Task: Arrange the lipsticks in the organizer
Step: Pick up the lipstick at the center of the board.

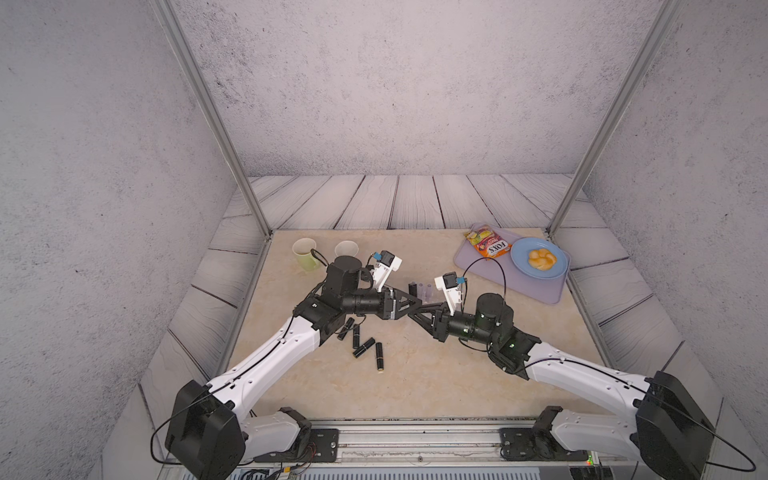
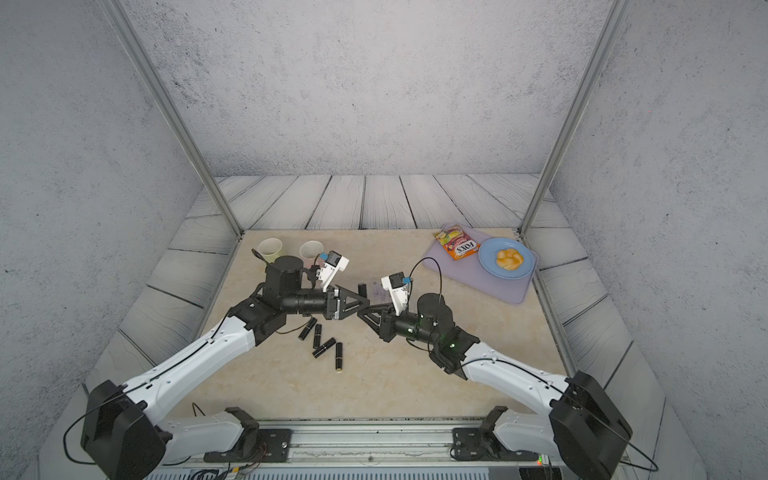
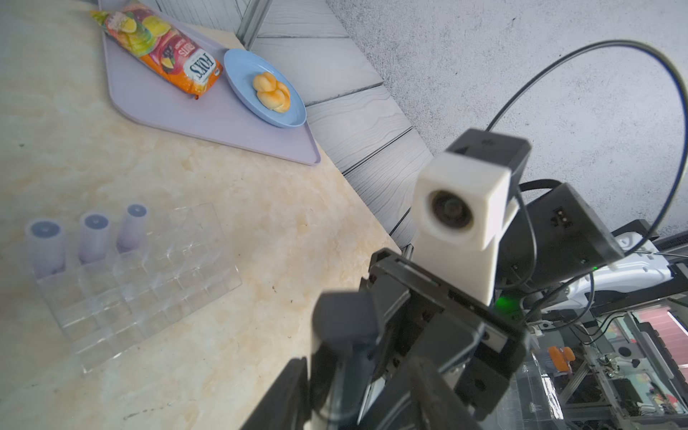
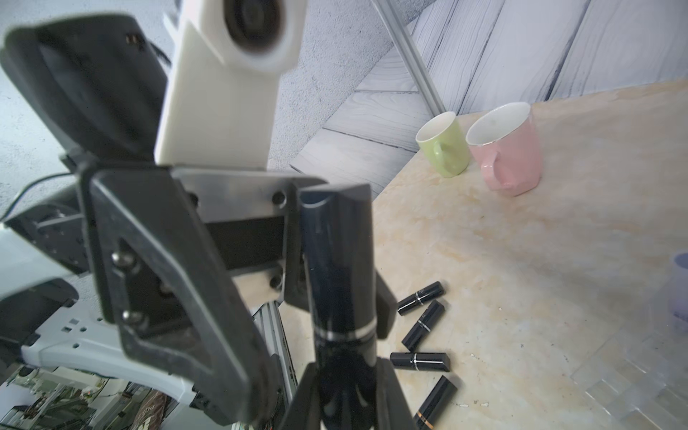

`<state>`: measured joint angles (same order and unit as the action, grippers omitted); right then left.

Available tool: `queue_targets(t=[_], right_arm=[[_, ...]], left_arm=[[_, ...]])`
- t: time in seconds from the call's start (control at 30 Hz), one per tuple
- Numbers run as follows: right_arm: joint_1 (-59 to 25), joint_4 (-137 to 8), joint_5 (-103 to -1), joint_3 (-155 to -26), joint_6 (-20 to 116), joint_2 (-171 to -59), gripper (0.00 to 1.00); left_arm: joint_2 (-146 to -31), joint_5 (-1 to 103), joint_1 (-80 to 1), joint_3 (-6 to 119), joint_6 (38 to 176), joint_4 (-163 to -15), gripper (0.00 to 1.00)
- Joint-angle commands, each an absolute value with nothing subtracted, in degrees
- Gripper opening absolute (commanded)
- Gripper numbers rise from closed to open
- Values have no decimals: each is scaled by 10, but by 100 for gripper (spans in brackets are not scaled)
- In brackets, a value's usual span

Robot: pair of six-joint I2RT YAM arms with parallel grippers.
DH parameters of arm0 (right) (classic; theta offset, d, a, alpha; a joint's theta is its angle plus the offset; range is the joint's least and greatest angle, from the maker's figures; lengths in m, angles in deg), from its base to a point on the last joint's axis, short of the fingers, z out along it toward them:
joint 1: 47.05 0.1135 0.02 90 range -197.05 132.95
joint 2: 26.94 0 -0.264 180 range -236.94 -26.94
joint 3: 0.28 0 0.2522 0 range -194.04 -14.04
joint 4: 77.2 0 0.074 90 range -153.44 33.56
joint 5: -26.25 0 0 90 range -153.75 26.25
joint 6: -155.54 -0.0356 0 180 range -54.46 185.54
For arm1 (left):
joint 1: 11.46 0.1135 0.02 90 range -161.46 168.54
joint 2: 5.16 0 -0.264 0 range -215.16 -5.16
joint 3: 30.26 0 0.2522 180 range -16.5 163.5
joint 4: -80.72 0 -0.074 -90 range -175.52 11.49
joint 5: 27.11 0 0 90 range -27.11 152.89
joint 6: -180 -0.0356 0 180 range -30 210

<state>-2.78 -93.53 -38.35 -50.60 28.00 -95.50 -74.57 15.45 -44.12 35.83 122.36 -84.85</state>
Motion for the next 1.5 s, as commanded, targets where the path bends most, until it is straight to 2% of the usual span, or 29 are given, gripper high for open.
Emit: queue_targets(t=[0.0, 0.13, 0.33, 0.4, 0.53, 0.6, 0.73, 0.83, 0.9, 1.0, 1.1, 1.23, 1.47], right_arm=[[-30, -968, -394, -511, 276, -961, 7], [-25, -971, -380, -519, 274, -970, 7], [-12, -955, -378, -524, 286, -973, 7], [-10, -955, -378, -523, 288, -971, 7], [-10, -955, -386, -527, 287, -969, 9], [-10, -949, -386, -530, 285, -967, 15], [-12, -921, -402, -519, 256, -952, 48], [-40, -896, -406, -475, 196, -897, 57], [-84, -777, -386, -497, 177, -854, 60], [-116, -527, -374, -631, 225, -853, 60], [-113, -361, -343, -766, 254, -923, 58], [-66, -355, -375, -797, 241, -947, 60], [-26, -359, -405, -850, 249, -1009, 60]], left_arm=[[-727, 164, -444, 334, 1273, -918, 45], [-745, 154, -444, 343, 1263, -915, 39], [-761, 153, -444, 364, 1255, -909, 43], [-769, 155, -444, 370, 1257, -910, 36], [-784, 144, -444, 376, 1254, -919, 12], [-782, 146, -444, 375, 1243, -916, 7], [-758, 176, -444, 385, 1156, -849, 0], [-716, 270, -444, 398, 1009, -740, 0], [-688, 312, -444, 379, 948, -735, 0], [-660, 312, -452, 332, 922, -796, 0], [-655, 362, -488, 320, 882, -803, 0], [-657, 422, -498, 333, 854, -779, 0], [-673, 432, -513, 342, 847, -763, 0]])
